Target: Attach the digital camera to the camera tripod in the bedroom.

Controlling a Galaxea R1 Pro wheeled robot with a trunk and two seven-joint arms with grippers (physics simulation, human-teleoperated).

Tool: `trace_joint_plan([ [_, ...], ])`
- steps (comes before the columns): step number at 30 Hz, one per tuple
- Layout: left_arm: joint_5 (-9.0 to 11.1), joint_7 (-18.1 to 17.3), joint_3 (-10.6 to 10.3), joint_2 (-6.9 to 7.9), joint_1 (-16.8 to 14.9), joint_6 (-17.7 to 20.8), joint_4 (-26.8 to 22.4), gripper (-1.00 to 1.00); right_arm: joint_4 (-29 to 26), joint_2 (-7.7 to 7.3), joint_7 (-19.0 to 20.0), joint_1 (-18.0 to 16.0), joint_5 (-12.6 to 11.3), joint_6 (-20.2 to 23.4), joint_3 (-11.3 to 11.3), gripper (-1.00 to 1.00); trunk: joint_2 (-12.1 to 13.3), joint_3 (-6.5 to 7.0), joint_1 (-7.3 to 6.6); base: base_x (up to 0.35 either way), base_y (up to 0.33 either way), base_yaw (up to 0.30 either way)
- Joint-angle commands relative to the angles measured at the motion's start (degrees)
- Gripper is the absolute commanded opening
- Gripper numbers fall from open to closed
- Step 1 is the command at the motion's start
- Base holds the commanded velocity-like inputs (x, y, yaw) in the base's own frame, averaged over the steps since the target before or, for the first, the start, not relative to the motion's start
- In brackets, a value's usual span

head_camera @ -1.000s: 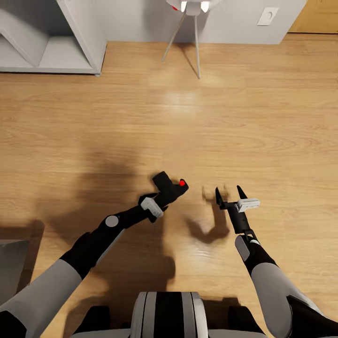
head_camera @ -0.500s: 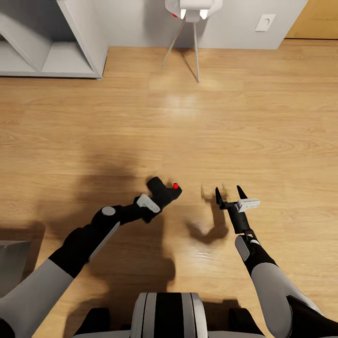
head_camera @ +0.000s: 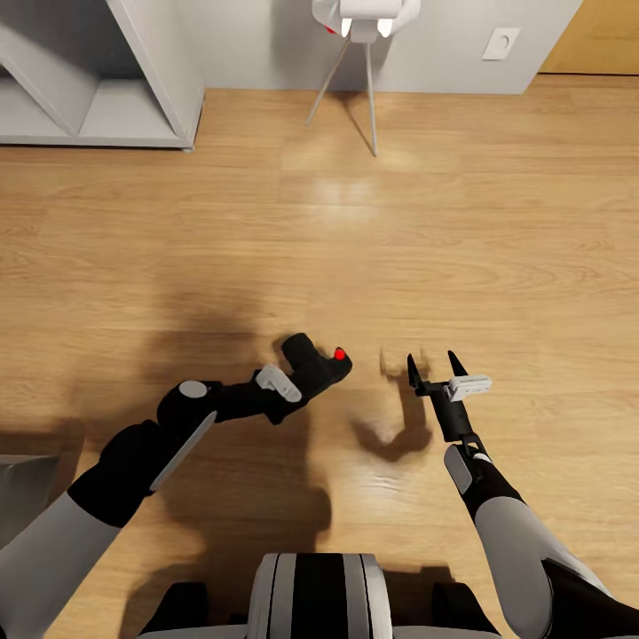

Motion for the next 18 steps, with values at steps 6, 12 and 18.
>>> trace_joint_plan([
  [6, 0.59, -0.55, -0.10, 0.04, -0.04, 0.74, -1.03, -1.00, 0.02, 0.04, 0.63, -0.04, -0.33, 0.00, -0.31, 1.00, -0.01, -0.03, -0.01, 0.000, 0.000, 0.000],
  [12, 0.63, -0.75, -0.07, 0.13, -0.02, 1.57, -2.52, -1.00, 0.02, 0.04, 0.68, -0.04, -0.31, 0.00, -0.27, 1.00, 0.03, 0.64, -0.09, 0.000, 0.000, 0.000],
  [18, 0.64, -1.77, -0.09, 1.34, -0.02, 4.21, -5.36, -1.00, 0.02, 0.04, 0.72, -0.04, -0.30, 0.00, -0.26, 1.00, 0.11, 1.97, -0.24, 0.000, 0.000, 0.000],
])
